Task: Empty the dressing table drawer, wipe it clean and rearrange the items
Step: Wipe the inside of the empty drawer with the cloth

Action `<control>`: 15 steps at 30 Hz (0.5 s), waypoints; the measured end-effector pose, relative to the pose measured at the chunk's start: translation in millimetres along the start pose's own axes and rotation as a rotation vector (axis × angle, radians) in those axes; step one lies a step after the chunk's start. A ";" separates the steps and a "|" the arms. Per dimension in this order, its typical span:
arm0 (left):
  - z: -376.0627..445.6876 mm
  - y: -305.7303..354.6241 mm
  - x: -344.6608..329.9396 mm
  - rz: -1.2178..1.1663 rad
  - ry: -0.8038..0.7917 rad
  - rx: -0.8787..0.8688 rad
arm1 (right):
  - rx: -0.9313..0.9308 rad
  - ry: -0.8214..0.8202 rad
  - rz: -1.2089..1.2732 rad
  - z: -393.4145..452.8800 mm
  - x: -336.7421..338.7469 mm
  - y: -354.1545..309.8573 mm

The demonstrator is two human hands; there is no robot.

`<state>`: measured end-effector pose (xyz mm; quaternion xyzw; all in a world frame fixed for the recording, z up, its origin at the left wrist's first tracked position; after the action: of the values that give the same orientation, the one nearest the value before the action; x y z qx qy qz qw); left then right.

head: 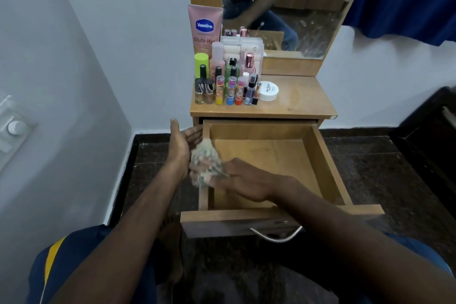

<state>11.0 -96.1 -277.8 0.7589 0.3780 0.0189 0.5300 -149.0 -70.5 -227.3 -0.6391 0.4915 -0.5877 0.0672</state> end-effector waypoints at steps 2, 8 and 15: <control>-1.4 2.0 -4.7 0.053 -0.008 -0.046 | -0.029 -0.109 0.020 -22.8 -8.1 -6.6; -8.8 0.6 -5.9 0.515 0.038 -0.331 | -0.046 -0.157 0.138 -42.1 1.9 3.3; -19.9 -1.6 -19.6 0.594 -0.029 -0.465 | -0.160 -0.051 0.139 -115.4 39.8 63.7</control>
<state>-12.4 -91.7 -263.0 0.6951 0.1195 0.2465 0.6647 -285.2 -74.2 -207.7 -0.6216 0.5782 -0.5240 0.0691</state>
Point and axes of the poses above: each hand's wrist, its own z-axis towards the middle knuckle, its own x-axis out of the back of the hand, y = z × x, the point moved 6 cm from there along z, towards the middle knuckle, and after that the axes turned 9 degrees about -z, right-handed, at the moved point
